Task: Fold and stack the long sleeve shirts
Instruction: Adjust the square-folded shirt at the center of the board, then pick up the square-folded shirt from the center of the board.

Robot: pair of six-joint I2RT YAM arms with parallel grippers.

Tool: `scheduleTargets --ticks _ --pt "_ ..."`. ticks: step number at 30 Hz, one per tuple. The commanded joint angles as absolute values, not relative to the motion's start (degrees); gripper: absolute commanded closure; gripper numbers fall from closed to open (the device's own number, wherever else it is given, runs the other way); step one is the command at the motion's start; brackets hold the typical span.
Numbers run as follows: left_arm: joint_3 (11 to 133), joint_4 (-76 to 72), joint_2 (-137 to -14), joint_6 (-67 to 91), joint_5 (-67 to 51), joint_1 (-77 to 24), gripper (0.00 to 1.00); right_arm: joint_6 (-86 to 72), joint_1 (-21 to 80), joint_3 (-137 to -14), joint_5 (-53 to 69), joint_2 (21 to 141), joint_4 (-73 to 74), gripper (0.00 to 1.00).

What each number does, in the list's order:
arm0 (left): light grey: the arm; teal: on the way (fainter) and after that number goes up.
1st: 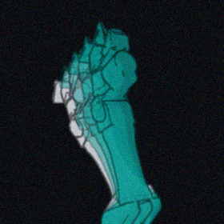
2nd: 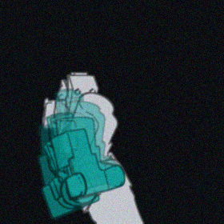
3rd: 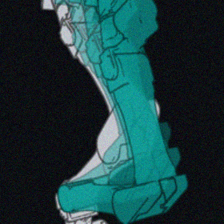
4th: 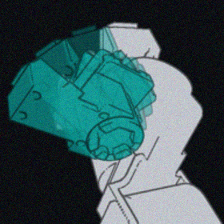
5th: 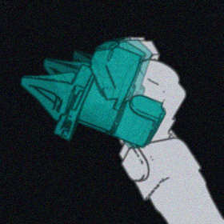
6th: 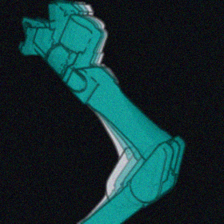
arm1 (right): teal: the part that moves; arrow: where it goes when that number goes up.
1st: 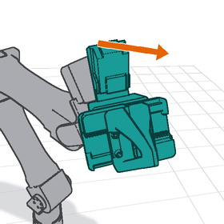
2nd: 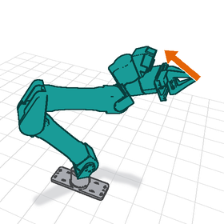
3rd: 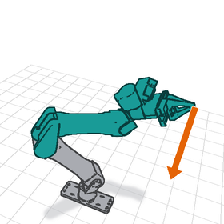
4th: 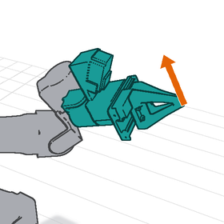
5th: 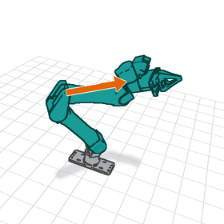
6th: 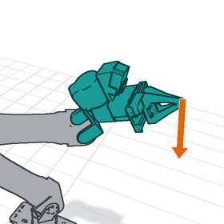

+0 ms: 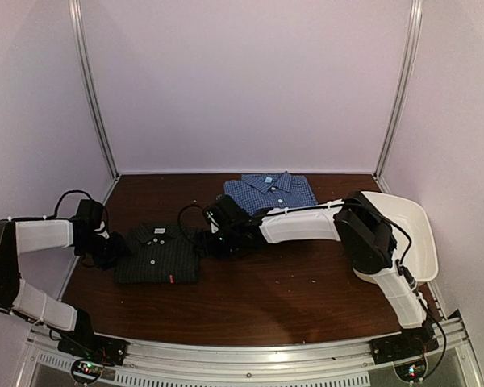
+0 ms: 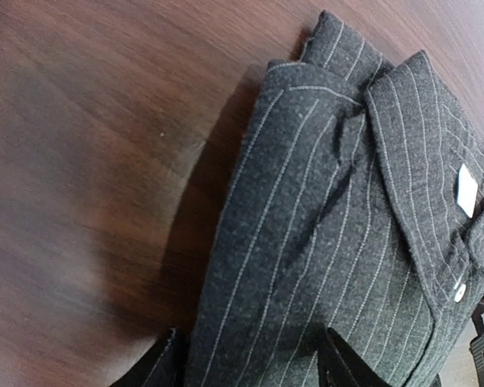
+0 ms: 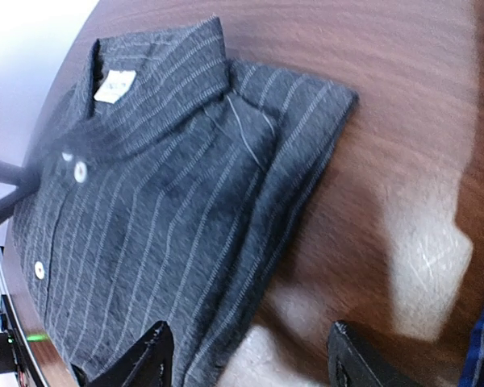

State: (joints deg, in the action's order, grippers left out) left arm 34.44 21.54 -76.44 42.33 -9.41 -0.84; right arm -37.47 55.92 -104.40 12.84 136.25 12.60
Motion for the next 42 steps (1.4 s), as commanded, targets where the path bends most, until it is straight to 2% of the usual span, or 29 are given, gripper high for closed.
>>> scheduleTargets --ticks 1,4,8,11,17,20,27,38,42 --pt "33.4 15.2 -78.2 42.5 -11.0 -0.5 0.43 -37.7 56.3 -107.7 12.6 138.7 13.0 0.34" --pt "32.8 13.5 -79.2 42.6 -11.5 -0.5 0.43 -37.7 56.7 -109.3 13.4 140.4 13.6 0.36" --pt "31.4 12.1 -79.4 43.4 -13.9 -0.5 0.45 -37.5 57.1 -112.4 14.6 142.5 15.0 0.43" --pt "30.1 12.0 -78.1 44.8 -15.3 -1.2 0.46 -36.8 57.0 -113.7 13.8 143.0 16.0 0.43" --pt "26.0 13.0 -71.8 53.0 -15.0 -8.7 0.46 -34.9 54.7 -114.8 11.7 142.8 18.7 0.41" --pt "24.8 14.4 -68.3 57.3 -12.8 -13.5 0.46 -34.0 53.4 -114.6 11.0 142.3 19.6 0.41" --pt "27.2 24.4 -63.4 56.4 -2.1 -13.6 0.41 -31.9 53.0 -114.9 10.4 141.8 22.1 0.39" --pt "28.3 20.6 -70.9 50.9 -3.4 -11.5 0.39 -29.5 54.6 -117.7 9.6 144.5 26.5 0.42" --pt "27.6 17.6 -74.0 50.3 -5.3 -11.4 0.42 -29.4 55.5 -118.5 9.1 145.7 27.5 0.45"
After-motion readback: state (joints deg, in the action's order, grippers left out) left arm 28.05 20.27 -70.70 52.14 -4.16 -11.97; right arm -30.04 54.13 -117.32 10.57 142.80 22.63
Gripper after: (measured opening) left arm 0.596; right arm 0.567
